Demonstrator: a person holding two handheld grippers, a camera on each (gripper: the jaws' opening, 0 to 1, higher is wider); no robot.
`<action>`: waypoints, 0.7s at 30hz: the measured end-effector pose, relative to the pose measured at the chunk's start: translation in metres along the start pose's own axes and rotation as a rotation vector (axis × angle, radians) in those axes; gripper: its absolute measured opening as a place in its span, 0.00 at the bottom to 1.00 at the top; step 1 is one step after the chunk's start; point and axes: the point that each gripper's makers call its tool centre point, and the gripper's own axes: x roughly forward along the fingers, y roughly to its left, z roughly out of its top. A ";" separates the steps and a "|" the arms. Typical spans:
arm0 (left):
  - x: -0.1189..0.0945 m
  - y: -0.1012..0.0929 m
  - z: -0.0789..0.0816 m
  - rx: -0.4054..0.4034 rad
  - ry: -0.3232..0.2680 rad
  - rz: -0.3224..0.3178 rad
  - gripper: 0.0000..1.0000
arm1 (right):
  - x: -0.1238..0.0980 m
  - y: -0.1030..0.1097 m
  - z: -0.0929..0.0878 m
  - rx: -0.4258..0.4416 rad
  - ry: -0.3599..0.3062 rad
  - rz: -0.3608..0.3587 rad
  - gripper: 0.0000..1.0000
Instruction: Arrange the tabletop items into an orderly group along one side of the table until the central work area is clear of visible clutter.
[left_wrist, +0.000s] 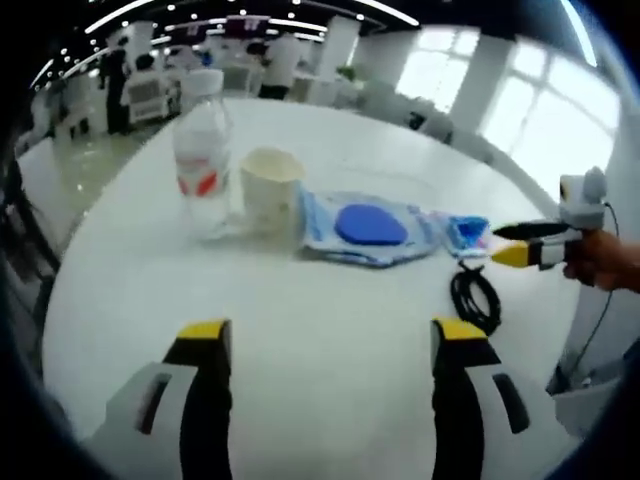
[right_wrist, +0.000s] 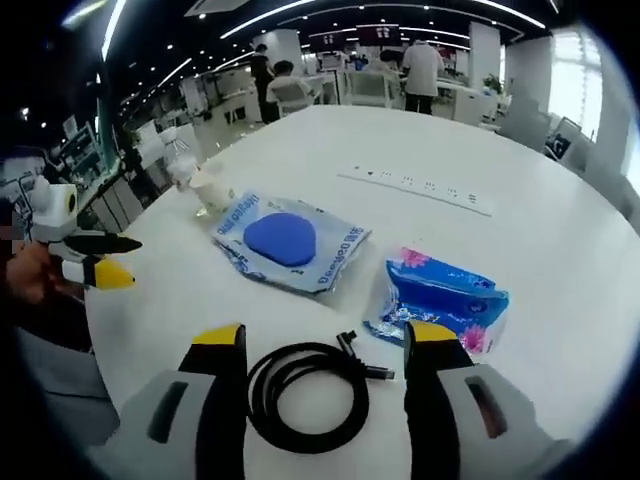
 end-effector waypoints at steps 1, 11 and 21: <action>-0.002 0.005 -0.012 0.049 0.068 0.025 0.79 | -0.004 0.000 -0.004 0.007 0.003 -0.005 0.64; -0.016 -0.017 -0.031 0.055 0.063 -0.037 0.78 | -0.021 -0.014 -0.026 0.097 -0.010 -0.033 0.64; -0.034 -0.024 -0.045 0.041 0.057 -0.042 0.77 | -0.040 -0.030 -0.046 0.136 -0.019 -0.062 0.62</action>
